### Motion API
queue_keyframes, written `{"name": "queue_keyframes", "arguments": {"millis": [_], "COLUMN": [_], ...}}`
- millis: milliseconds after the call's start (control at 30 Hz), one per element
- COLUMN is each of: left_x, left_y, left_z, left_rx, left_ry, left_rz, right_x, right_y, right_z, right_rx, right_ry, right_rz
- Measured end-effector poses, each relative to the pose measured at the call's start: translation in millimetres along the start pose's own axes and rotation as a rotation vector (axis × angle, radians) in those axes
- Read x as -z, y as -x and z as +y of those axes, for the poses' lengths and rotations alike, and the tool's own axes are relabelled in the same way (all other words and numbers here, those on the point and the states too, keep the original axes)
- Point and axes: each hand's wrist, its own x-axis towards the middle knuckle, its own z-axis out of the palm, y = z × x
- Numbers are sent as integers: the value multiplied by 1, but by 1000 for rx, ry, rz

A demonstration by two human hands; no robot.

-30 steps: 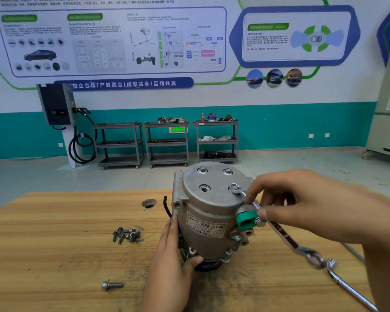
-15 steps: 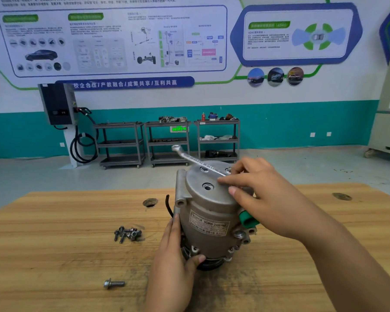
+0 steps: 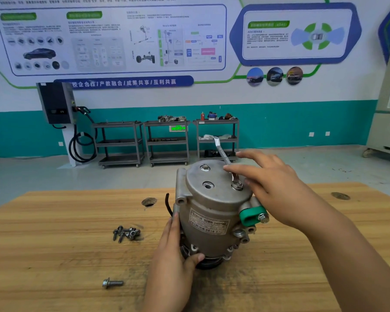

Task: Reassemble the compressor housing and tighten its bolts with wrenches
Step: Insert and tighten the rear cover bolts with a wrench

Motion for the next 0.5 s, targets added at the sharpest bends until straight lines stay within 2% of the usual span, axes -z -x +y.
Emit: {"name": "queue_keyframes", "arguments": {"millis": [267, 367, 500], "left_x": [0, 0, 0], "left_y": [-1, 1, 1], "left_z": [-1, -1, -3], "left_rx": [-1, 3, 14], "left_ry": [10, 9, 12], "left_rz": [-9, -5, -10], "right_x": [-5, -5, -10], "right_y": [-3, -2, -6], "right_z": [1, 3, 11], "right_rx": [27, 24, -56], "right_ry": [62, -129, -257], "right_rz": [26, -41, 11]}}
